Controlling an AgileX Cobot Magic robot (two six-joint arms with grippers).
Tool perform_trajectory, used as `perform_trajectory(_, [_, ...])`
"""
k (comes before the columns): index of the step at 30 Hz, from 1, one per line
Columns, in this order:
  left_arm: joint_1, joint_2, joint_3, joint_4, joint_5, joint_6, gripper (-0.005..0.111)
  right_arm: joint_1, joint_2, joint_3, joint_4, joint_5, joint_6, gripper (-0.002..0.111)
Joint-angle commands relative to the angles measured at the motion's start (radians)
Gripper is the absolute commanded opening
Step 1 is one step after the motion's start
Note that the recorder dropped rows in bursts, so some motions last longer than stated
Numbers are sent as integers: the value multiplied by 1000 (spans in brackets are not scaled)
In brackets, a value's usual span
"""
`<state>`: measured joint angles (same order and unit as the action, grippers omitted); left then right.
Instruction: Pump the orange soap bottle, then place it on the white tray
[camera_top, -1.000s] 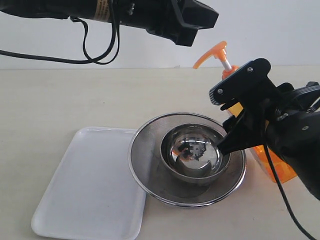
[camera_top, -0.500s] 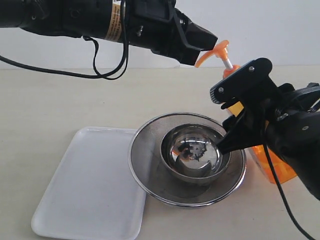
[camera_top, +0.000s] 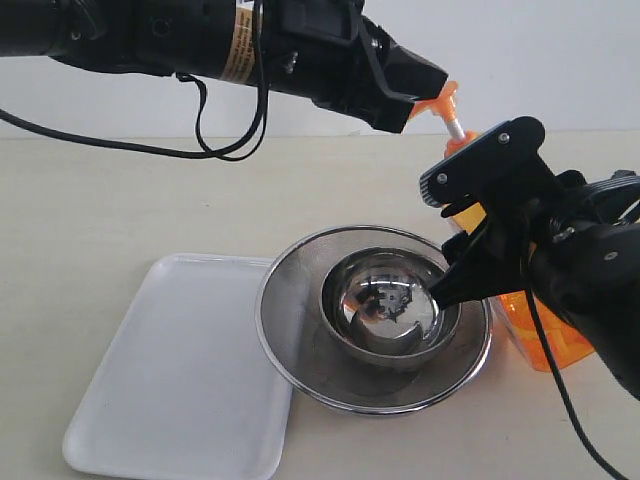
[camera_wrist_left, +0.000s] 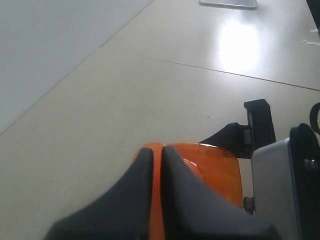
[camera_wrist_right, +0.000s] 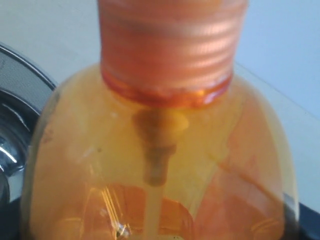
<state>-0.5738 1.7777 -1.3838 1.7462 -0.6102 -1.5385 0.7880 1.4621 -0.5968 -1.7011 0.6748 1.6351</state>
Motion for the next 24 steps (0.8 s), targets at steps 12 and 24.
perform_trajectory(12, [-9, 30, -35, -2, 16, 5, 5, 0, -8, -14, -43, 21, 4, 0])
perform_trajectory(24, [-9, 44, -35, -2, -21, -13, 5, 0, -8, -14, -43, 25, 4, 0])
